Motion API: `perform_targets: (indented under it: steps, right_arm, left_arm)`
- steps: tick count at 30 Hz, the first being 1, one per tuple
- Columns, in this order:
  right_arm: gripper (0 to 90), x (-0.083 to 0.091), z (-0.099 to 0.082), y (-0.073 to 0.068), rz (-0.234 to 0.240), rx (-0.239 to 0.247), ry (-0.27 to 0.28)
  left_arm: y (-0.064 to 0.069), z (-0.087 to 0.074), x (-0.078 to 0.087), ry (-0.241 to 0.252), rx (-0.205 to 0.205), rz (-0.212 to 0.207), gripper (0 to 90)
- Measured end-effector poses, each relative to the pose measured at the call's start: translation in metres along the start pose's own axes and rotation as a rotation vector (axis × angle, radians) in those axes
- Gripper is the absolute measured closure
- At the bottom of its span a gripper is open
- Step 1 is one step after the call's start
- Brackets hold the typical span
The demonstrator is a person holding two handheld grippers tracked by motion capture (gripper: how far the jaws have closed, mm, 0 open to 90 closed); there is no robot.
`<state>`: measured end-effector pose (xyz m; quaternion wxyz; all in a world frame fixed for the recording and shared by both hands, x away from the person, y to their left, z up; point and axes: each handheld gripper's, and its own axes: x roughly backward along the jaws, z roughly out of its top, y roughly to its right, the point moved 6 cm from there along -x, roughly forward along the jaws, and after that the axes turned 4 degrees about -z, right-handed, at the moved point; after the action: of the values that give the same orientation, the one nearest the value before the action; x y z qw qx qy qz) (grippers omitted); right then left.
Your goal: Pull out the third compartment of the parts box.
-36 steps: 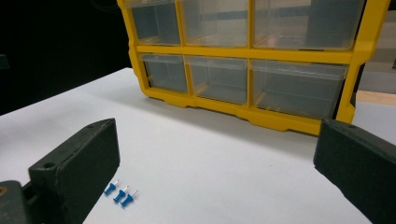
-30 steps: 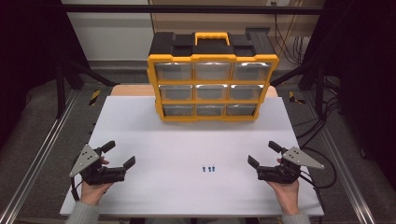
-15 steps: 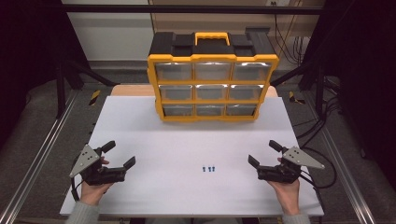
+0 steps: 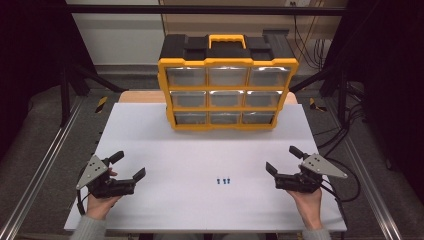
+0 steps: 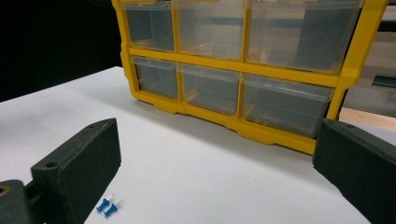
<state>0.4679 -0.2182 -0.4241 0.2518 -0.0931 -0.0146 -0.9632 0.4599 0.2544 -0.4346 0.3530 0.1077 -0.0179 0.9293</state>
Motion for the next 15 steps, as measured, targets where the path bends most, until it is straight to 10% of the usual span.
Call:
perform_targets:
  steps: [15]
  right_arm:
    - [2.5,-0.009,0.014,0.002,-0.051,0.086,0.008]
  left_arm:
    - [-0.001,-0.001,-0.001,-0.007,-0.005,-0.001,1.4]
